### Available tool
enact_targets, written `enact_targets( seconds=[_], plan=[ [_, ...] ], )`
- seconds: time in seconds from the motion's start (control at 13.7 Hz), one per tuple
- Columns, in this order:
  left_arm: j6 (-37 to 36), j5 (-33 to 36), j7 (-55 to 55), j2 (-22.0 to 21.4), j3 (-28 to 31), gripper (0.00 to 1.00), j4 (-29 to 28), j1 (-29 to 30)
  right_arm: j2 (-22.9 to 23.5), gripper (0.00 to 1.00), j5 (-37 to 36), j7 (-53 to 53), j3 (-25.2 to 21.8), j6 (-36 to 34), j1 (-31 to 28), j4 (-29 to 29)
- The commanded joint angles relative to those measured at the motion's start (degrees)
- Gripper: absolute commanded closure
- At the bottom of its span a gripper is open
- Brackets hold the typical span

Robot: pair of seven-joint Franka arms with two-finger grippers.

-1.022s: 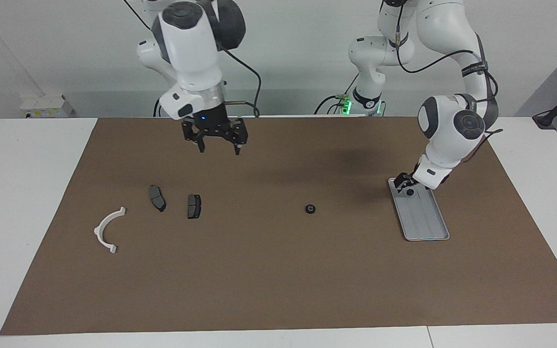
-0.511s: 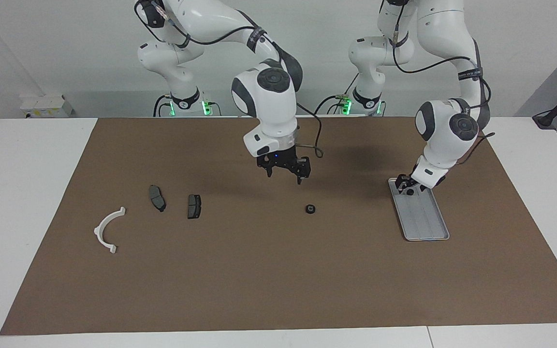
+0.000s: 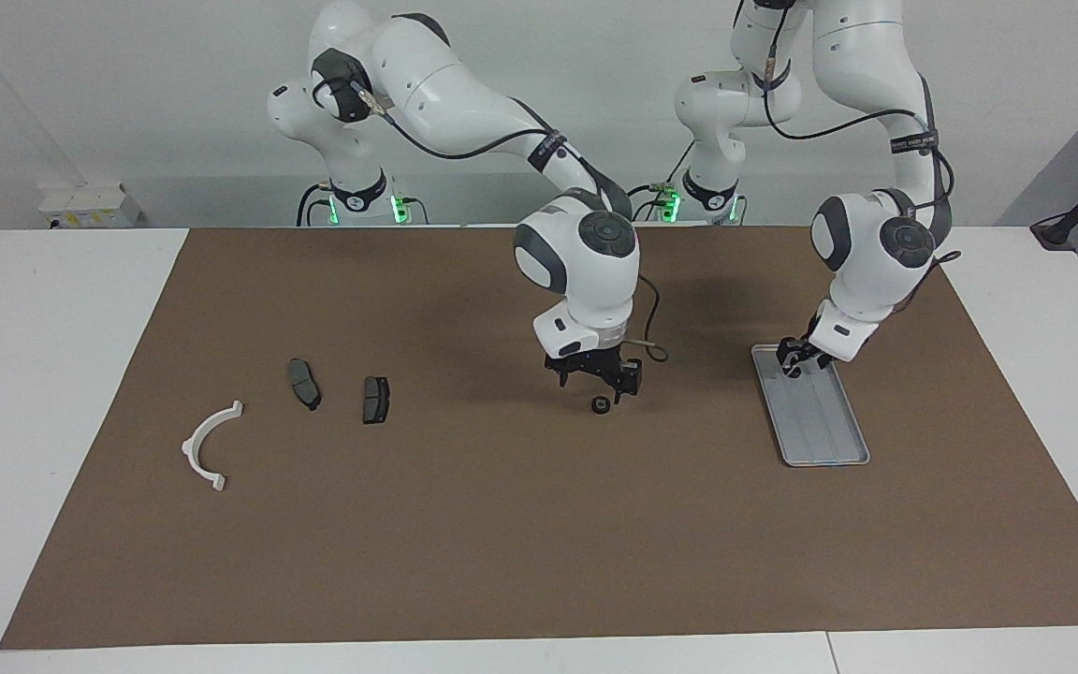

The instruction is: Place bearing gear from tray to pile

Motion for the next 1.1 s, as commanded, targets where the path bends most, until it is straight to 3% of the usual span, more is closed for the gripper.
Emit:
enact_targets(
  seconds=[0.0,1.02],
  plan=[
    [2.4,0.0,-1.3,-1.7,-0.2,0.36,-2.6,0.1,4.4,0.00,-0.9,0.7,-0.3,-1.1,0.6,5.8],
    [5.1,0.0,-1.4,-0.2,-0.2,0.42,-2.7,0.3,7.3,0.00,-1.0,0.4,0.0,-0.3,2.3,4.9]
  ],
)
